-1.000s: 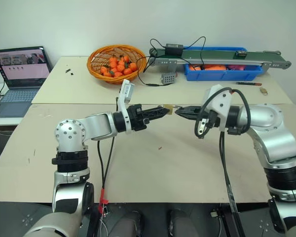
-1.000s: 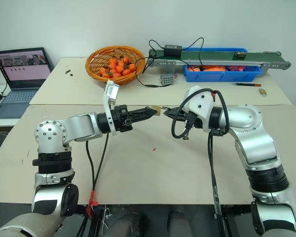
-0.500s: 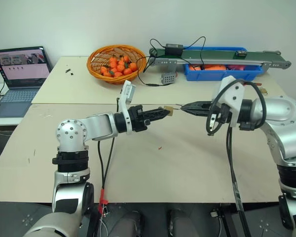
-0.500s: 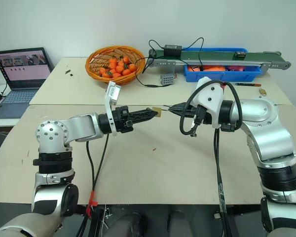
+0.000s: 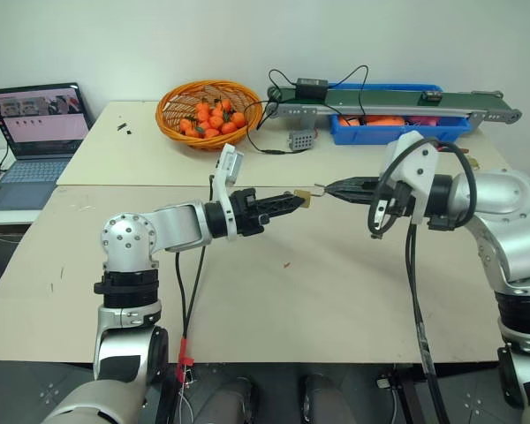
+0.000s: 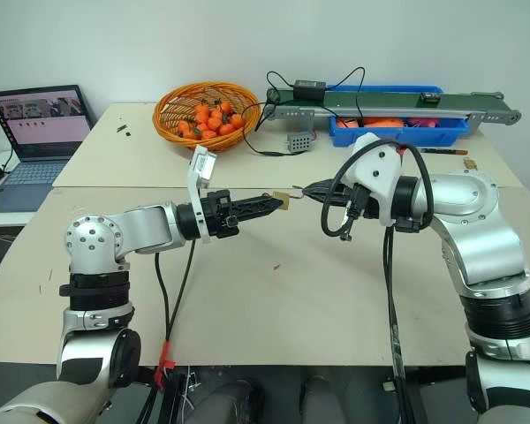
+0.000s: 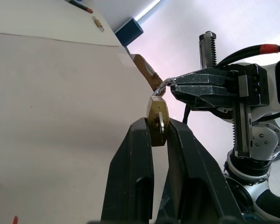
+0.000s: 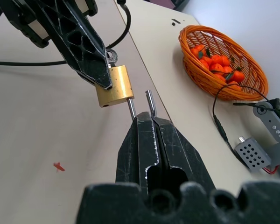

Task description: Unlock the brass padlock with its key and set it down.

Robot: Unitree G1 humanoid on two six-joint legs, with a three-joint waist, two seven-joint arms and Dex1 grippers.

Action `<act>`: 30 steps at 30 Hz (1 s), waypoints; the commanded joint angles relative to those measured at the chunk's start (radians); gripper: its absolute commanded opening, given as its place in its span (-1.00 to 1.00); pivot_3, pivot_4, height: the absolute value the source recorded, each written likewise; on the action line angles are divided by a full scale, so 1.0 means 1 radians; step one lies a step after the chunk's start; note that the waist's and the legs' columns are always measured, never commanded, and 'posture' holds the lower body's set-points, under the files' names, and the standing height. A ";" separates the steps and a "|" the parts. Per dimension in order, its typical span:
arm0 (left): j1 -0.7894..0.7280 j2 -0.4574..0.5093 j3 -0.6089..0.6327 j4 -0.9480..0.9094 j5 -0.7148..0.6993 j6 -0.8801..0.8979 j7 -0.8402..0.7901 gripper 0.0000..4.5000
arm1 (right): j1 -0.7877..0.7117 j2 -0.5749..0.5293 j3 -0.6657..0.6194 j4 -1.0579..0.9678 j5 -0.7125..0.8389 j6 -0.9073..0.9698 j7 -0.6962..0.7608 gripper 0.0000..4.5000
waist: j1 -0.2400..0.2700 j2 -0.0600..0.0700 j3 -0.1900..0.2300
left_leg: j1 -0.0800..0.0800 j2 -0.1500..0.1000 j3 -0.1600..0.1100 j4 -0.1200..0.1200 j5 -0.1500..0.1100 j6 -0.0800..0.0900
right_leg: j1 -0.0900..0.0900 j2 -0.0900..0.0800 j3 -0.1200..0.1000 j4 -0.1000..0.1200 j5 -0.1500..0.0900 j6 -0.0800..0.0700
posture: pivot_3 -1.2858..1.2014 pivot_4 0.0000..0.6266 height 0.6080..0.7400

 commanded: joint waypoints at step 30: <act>0.080 0.069 -0.064 -0.021 0.128 0.022 -0.023 -0.99 | 0.014 -0.155 -0.164 0.052 0.009 0.001 0.010 -0.97 | -0.001 0.000 0.000 | 0.000 0.000 0.000 -0.001 0.000 0.000 | 0.000 -0.005 0.000 0.000 0.000 0.000 | 0.03 -0.52 1.00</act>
